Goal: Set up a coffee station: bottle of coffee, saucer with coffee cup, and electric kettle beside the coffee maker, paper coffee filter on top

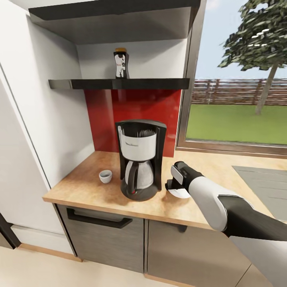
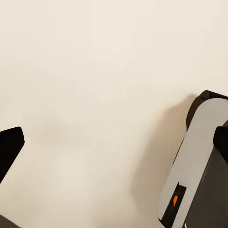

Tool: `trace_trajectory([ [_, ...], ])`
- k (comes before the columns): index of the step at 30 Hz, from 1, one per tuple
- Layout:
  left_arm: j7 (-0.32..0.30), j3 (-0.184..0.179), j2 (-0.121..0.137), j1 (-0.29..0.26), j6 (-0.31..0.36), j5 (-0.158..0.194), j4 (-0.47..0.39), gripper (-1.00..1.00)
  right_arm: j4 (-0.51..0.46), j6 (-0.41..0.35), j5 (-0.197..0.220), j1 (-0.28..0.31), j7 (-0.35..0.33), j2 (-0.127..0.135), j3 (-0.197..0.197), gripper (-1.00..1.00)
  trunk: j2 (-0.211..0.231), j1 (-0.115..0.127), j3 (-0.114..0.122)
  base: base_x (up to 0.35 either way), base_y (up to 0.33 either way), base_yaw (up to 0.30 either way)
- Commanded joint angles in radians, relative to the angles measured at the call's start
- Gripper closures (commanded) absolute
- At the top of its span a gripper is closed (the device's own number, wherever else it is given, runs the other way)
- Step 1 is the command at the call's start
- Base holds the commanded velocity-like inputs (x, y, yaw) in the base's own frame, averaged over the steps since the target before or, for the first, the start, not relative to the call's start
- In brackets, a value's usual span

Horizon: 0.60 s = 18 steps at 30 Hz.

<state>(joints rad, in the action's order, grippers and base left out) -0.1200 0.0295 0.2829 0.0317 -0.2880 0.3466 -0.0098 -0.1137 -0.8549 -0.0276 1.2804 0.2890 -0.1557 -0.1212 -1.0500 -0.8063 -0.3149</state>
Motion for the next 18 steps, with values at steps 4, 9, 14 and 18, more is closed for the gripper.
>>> trace_trajectory([
  [4, -0.007, 0.003, 0.0, 0.0, 0.0, 0.006, -0.001, -1.0, -0.001, -0.003, -0.004, 0.0, 0.007, -0.002, -0.007, 1.0, -0.029, -0.016, -0.014, 0.0, 0.0, 0.0],
  [9, -0.007, 0.003, -0.001, 0.0, 0.0, 0.006, -0.001, -1.0, -0.001, -0.003, -0.004, 0.0, 0.007, -0.003, -0.007, 1.0, -0.043, -0.023, -0.02, 0.0, 0.0, 0.0],
  [14, -0.007, 0.003, 0.0, 0.0, 0.0, 0.006, -0.001, -1.0, 0.0, -0.003, -0.004, 0.0, 0.007, -0.004, -0.007, 1.0, -0.043, -0.023, -0.02, 0.0, 0.0, 0.0],
  [18, -0.007, 0.003, 0.0, 0.0, 0.0, 0.006, -0.001, -1.0, 0.0, -0.003, -0.003, 0.0, 0.007, -0.004, -0.007, 1.0, -0.057, -0.031, -0.026, 0.0, 0.0, 0.0],
])
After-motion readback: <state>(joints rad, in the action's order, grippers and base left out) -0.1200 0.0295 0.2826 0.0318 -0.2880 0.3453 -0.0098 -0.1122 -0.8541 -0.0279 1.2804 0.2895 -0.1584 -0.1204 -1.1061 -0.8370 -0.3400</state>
